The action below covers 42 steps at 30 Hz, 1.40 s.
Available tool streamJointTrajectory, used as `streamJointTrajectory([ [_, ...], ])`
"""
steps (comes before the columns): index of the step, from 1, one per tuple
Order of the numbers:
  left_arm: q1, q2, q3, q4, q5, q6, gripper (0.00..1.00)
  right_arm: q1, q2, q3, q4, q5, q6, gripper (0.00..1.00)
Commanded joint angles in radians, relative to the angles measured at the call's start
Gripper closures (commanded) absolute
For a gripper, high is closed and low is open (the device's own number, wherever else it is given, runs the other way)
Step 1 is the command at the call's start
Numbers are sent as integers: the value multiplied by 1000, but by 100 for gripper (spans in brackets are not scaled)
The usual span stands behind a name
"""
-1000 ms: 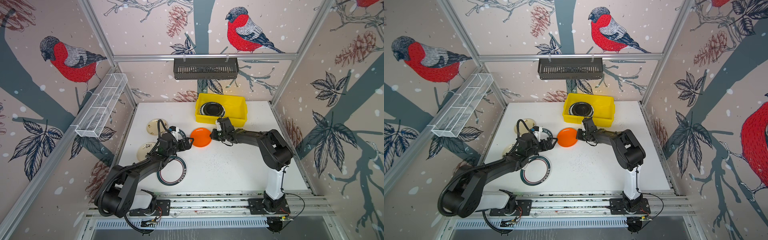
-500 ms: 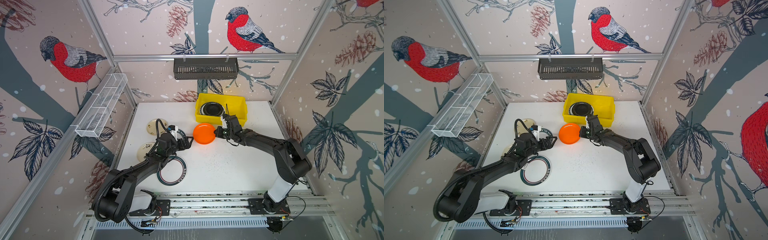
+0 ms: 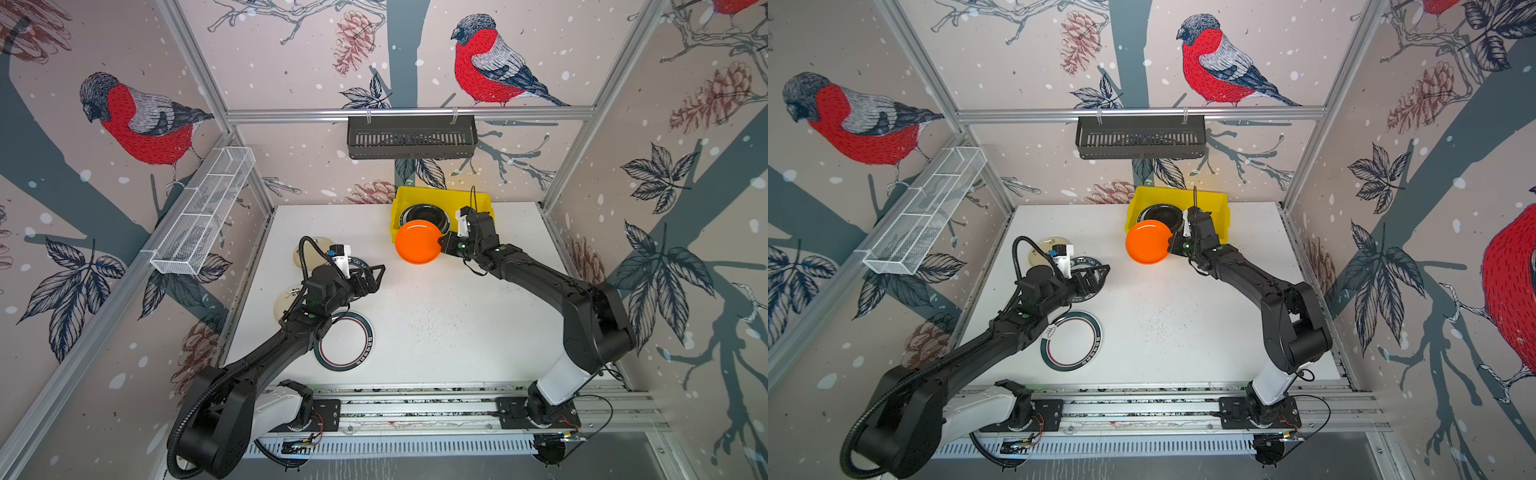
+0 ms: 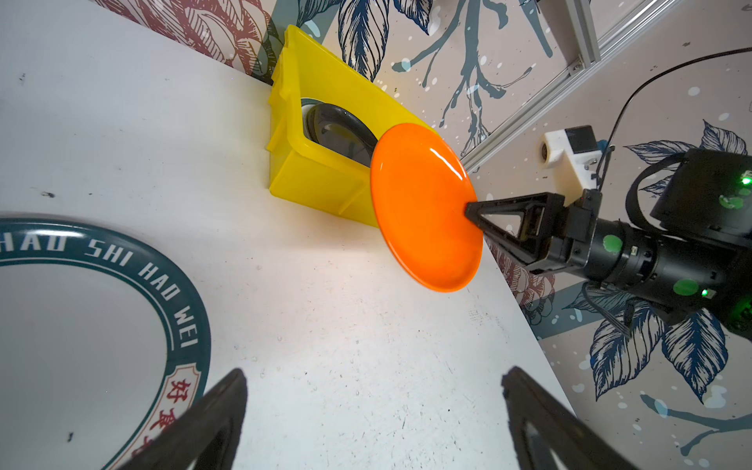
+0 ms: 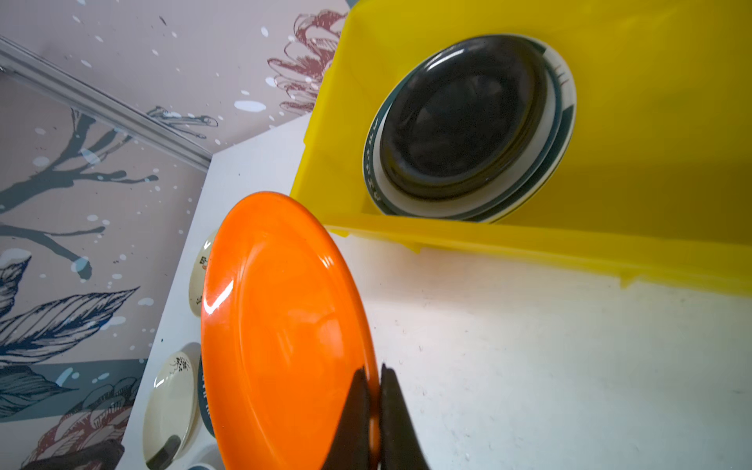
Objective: Place the plates into the plastic bin on the countertop
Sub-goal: Pick up the plate from the center of the table, then place the plate in the plastic bin.
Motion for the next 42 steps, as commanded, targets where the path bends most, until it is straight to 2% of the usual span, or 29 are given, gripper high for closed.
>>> streamJointTrajectory([
  [1, -2, -15, -11, 10, -1, -6, 3, -41, 19, 28, 77, -12, 3, 100],
  [8, -3, -28, -12, -10, 2, -4, 3, -94, 140, 145, 96, -11, 5, 100],
  [16, -7, -38, 6, -71, 2, 16, 3, -104, 292, 279, 149, -17, 42, 100],
  [24, -8, -75, 35, -154, -43, 50, 3, -106, 513, 537, 45, 66, 18, 100],
  [32, -7, -88, 51, -205, -87, 73, 3, -78, 625, 697, -108, 200, -56, 100],
  [35, -7, -88, 62, -223, -100, 85, 3, -76, 670, 767, -176, 182, -60, 100],
  [36, -8, -87, 63, -228, -103, 89, 3, -78, 675, 774, -178, 167, -64, 94],
  [38, -6, -85, 71, -248, -110, 100, 3, -78, 678, 789, -195, 166, -71, 68],
  [40, -7, -85, 77, -276, -120, 105, 3, -77, 673, 810, -233, 178, -84, 59],
  [42, -6, -90, 79, -307, -140, 110, 3, -72, 657, 819, -272, 207, -104, 44],
])
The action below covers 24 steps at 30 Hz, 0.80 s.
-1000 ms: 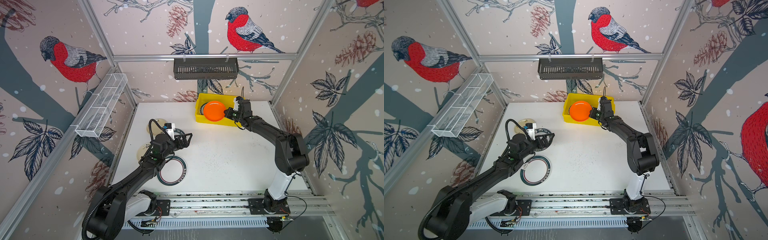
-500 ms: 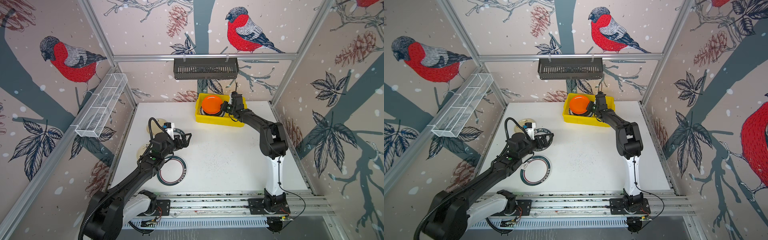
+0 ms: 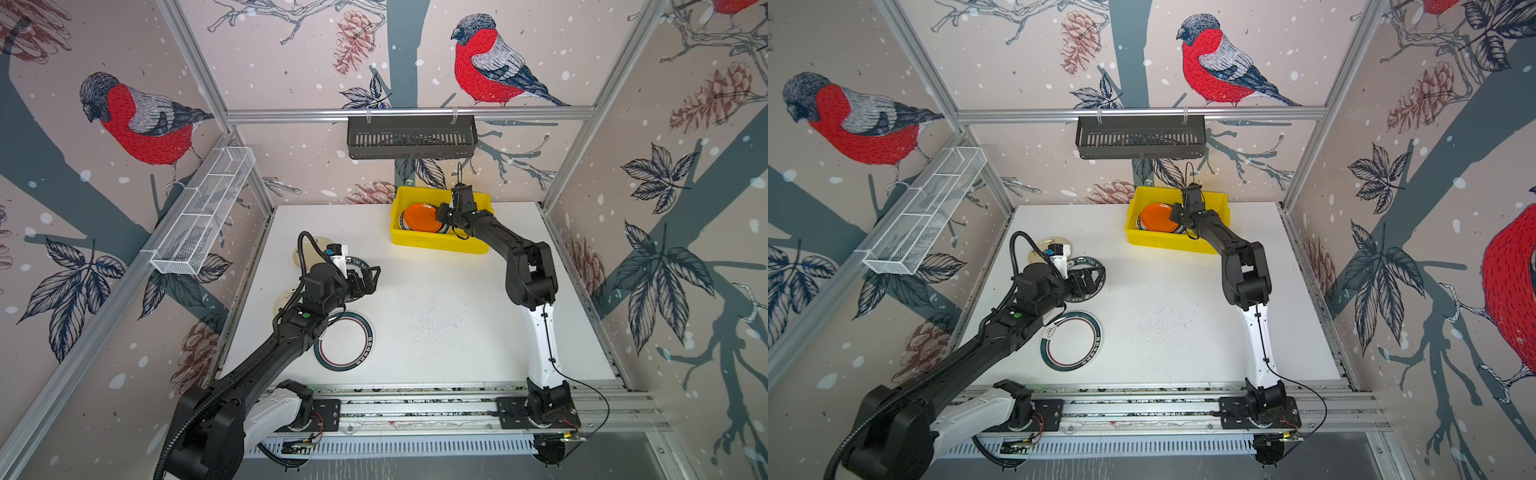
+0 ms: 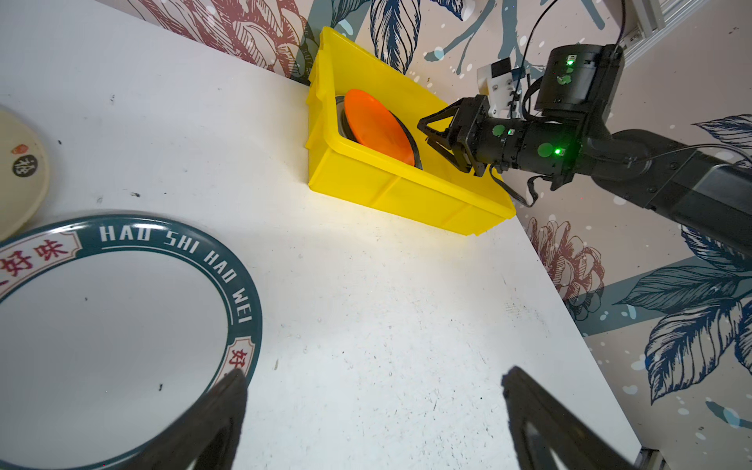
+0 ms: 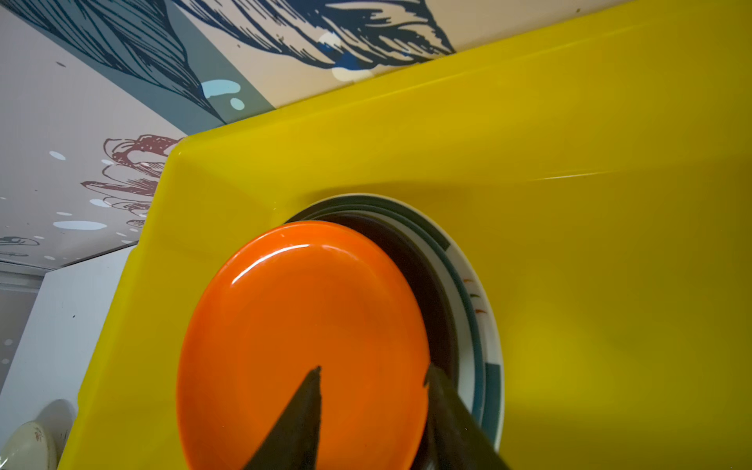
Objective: Place the plates into the plastic bin on the countertop
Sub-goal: Place the plate in the plastic bin.
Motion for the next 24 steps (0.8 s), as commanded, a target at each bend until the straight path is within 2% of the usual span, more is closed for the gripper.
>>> streamJointTrajectory([
  [1, -1, -12, 6, -63, -47, 25, 3, 14, -32, 11, -74, 58, -51, 39],
  [6, -1, -44, -9, -148, -150, 22, 2, 64, -214, -173, -29, 87, -110, 38],
  [11, 2, -74, -25, -232, -242, -15, 2, 111, -473, -500, 138, -9, -87, 31],
  [14, 3, -88, -48, -270, -269, -34, 2, 128, -597, -694, 266, -142, -64, 28],
  [16, 5, -103, -65, -302, -282, -49, 2, 138, -642, -803, 341, -235, -30, 27],
  [18, 6, -122, -81, -331, -292, -67, 2, 155, -651, -863, 345, -272, -4, 26],
  [24, 8, -190, -122, -444, -365, -131, 2, 223, -649, -974, 363, -281, -8, 24],
])
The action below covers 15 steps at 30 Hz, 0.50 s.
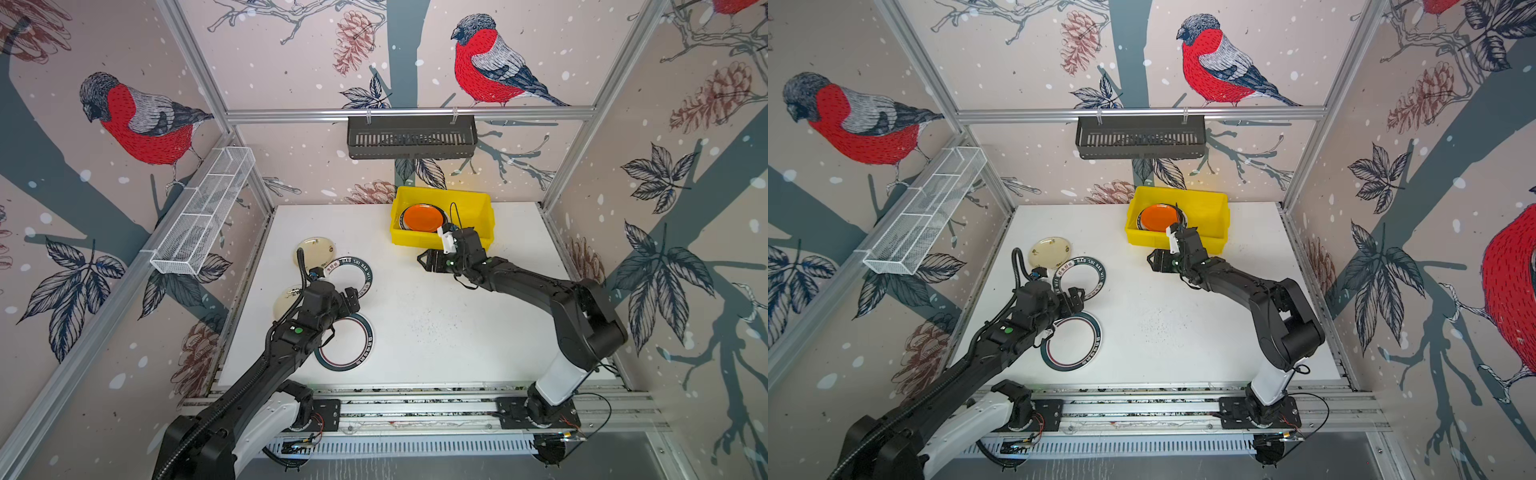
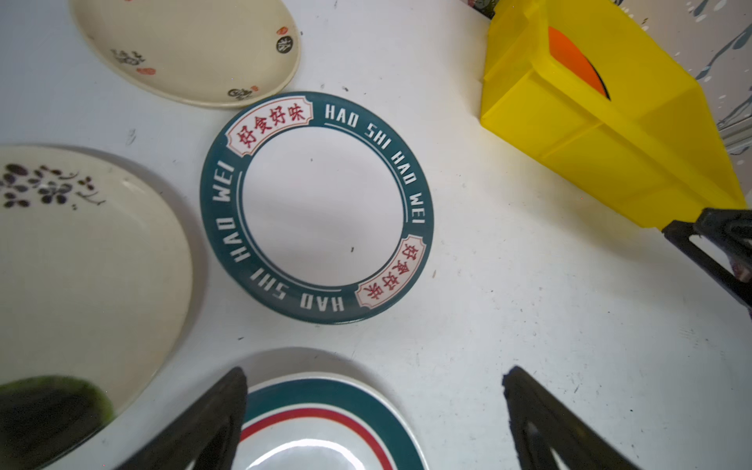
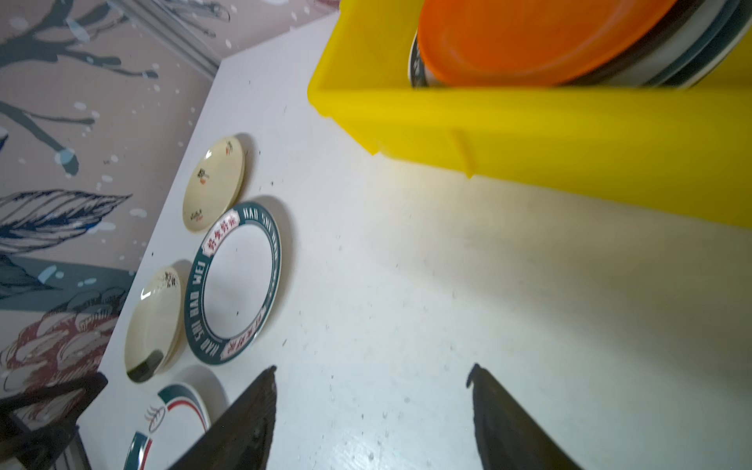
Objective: Place the plates into the plastic bin on the countertop
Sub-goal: Place the plate in the plastic bin, then move the plate at the center of the table.
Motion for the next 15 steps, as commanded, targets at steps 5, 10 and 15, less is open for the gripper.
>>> streamJointTrajectory([
  [5, 2, -55, -36, -185, -109, -131, 3, 32, -31, -50, 125, -85, 29, 23],
  [10, 2, -121, -62, -295, -107, -234, 3, 38, -54, -47, 125, -110, -1, 22],
  [15, 1, -195, -101, -352, -128, -327, 3, 26, -73, -47, 102, -131, -29, 22],
])
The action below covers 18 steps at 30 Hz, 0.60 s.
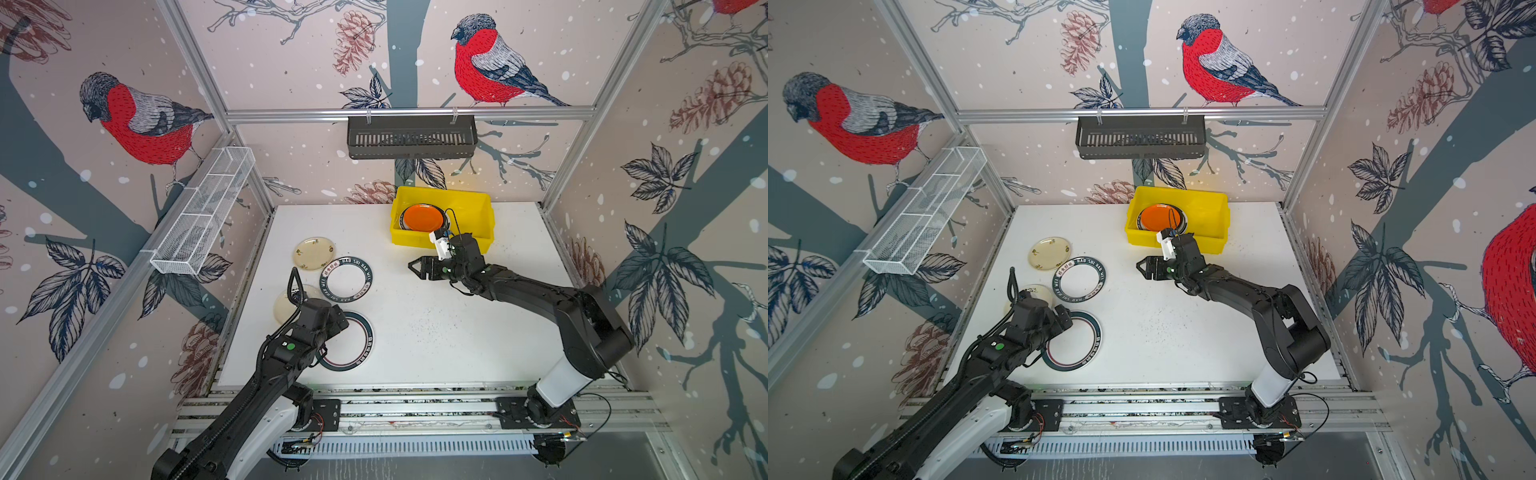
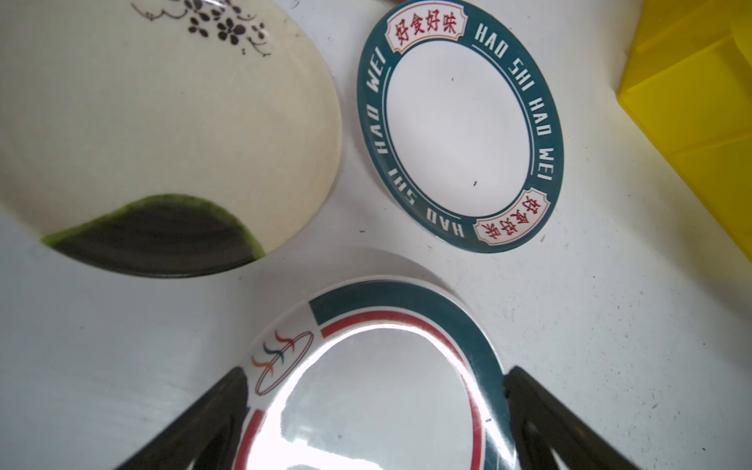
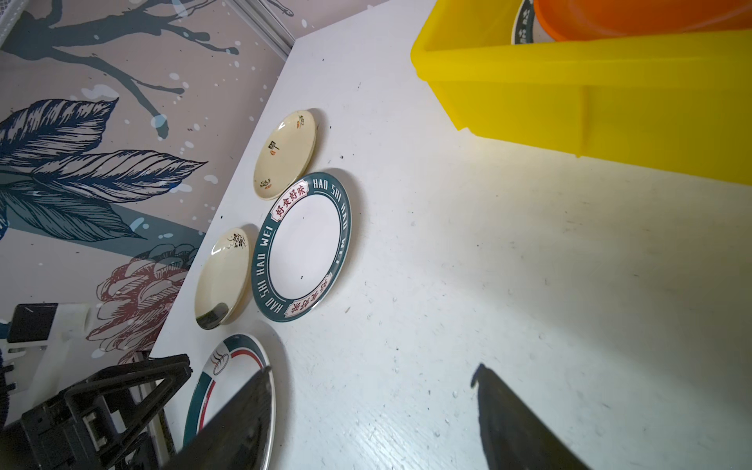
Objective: Place the plates into the plastic bin on the countertop
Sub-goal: Move the plate at the center of the table.
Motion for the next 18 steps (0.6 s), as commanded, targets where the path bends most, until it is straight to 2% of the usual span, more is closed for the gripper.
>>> streamJointTrajectory([
  [1, 1, -18, -21, -91, -49, -111, 3, -13, -19, 2, 4, -33, -32, 21],
  [9, -9, 92, 12, -162, -143, -150, 2, -67, -64, -42, 14, -59, -28, 21],
  [16, -8, 111, -3, -129, -78, -151, 3, -113, -72, -70, 24, -74, -14, 21],
  [18, -8, 105, -9, -111, -47, -141, 6, -120, -71, -78, 29, -74, -8, 21],
])
